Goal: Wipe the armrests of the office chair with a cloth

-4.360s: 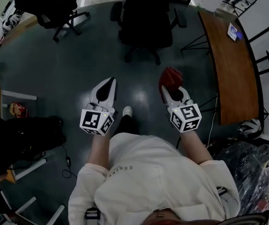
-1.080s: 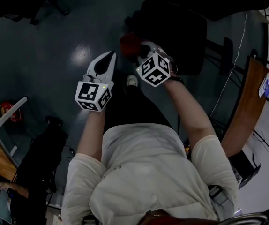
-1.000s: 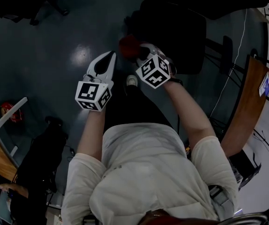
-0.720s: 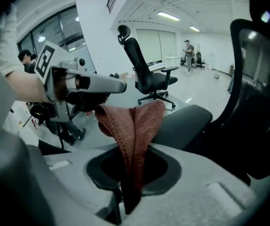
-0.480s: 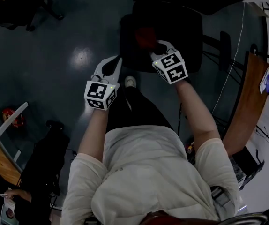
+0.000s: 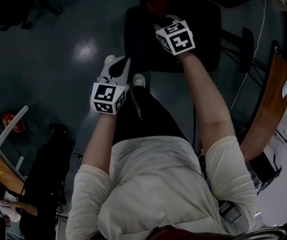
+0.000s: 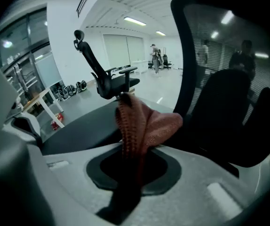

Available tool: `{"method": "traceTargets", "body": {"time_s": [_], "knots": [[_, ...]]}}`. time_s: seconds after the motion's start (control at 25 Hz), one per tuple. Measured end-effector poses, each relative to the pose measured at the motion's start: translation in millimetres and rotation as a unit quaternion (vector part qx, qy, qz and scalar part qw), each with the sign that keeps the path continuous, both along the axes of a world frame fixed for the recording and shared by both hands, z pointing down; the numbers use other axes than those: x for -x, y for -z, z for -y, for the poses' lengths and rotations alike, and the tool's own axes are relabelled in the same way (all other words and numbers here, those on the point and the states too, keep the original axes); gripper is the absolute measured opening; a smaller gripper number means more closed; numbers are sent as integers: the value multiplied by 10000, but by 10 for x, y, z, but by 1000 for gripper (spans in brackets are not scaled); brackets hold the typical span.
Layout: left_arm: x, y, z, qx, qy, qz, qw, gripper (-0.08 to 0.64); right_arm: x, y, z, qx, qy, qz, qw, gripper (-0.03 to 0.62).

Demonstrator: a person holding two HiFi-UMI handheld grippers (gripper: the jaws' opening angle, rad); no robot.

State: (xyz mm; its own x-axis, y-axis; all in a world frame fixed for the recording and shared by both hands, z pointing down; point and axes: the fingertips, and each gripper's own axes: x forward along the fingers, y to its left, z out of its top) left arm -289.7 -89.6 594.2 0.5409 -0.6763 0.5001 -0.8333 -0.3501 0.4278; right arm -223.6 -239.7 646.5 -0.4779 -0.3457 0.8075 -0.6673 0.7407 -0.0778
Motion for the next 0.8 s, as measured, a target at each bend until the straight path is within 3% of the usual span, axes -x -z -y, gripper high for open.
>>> {"method": "traceTargets", "body": {"time_s": [0.28,0.8], "knots": [[16,-15,-14,39,-28,-66,10000,17,77,-65,-836,59,1189,-240,9926,49],[28,-27,0,9,228,-119,9997,17,-13,44,-1908,231,1792,-196,9833,49]]}}
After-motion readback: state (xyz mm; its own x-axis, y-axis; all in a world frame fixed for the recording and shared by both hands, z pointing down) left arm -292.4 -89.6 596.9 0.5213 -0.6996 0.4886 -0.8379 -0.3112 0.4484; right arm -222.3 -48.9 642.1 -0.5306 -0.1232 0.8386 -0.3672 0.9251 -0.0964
